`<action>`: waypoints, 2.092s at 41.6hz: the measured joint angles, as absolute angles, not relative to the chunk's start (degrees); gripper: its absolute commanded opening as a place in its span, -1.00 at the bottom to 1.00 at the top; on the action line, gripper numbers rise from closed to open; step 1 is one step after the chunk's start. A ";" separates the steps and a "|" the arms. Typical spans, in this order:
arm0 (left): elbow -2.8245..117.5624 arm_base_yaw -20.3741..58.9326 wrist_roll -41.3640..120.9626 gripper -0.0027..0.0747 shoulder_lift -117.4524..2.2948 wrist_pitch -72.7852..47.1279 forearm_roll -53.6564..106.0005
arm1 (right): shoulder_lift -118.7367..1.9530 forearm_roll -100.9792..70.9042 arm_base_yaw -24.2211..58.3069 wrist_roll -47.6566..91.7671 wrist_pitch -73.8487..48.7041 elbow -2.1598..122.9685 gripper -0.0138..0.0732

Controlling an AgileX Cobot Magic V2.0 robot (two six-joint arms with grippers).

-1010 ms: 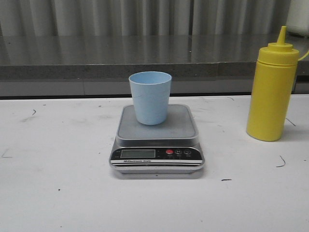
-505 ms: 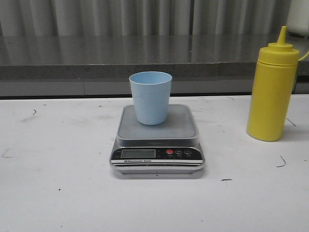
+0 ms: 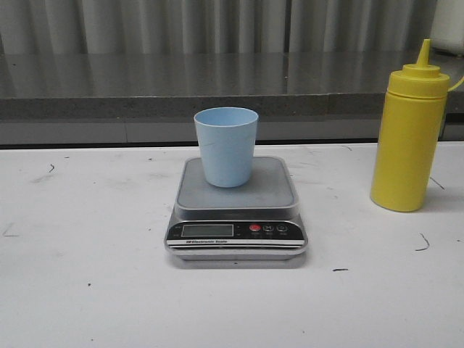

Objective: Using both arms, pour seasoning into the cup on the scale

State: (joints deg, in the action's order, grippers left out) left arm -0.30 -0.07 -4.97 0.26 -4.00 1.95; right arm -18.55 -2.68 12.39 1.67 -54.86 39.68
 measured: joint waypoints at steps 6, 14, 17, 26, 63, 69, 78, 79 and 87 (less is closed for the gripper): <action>-0.30 -0.07 -4.97 -0.98 0.26 -4.00 1.95 | -12.88 -2.09 7.79 1.67 -40.48 29.94 -0.96; -0.30 -0.07 -4.97 -0.98 0.26 -4.00 1.95 | -4.28 -1.95 3.46 1.67 -21.79 13.69 -0.96; -0.30 -0.07 -4.97 -0.98 0.26 -4.00 1.95 | -1.32 -1.95 2.57 1.67 -17.07 8.38 -0.96; -0.30 -0.07 -4.97 -0.98 0.26 -4.00 1.95 | 0.57 -1.95 1.04 1.67 -8.04 -0.69 -0.96; -0.30 -0.07 -4.97 -0.98 0.26 -3.90 1.95 | 0.57 -2.07 0.96 1.75 -4.85 -1.58 -0.96; -0.30 -0.07 -4.97 -0.98 0.26 -3.90 1.95 | 0.57 -1.96 0.96 0.00 -4.75 -1.58 -0.96; -0.30 -0.07 -4.97 -0.98 0.26 -3.90 1.95 | 0.57 -0.66 0.96 -5.68 -4.40 -1.58 -0.96; -0.30 -0.07 -4.97 -0.98 0.26 -3.90 1.95 | 0.57 0.00 0.96 -5.85 -4.40 -1.58 -0.96; -0.30 -0.07 -4.97 -0.98 0.26 -3.90 1.95 | 0.57 0.69 0.96 -6.02 -4.40 -1.58 -0.96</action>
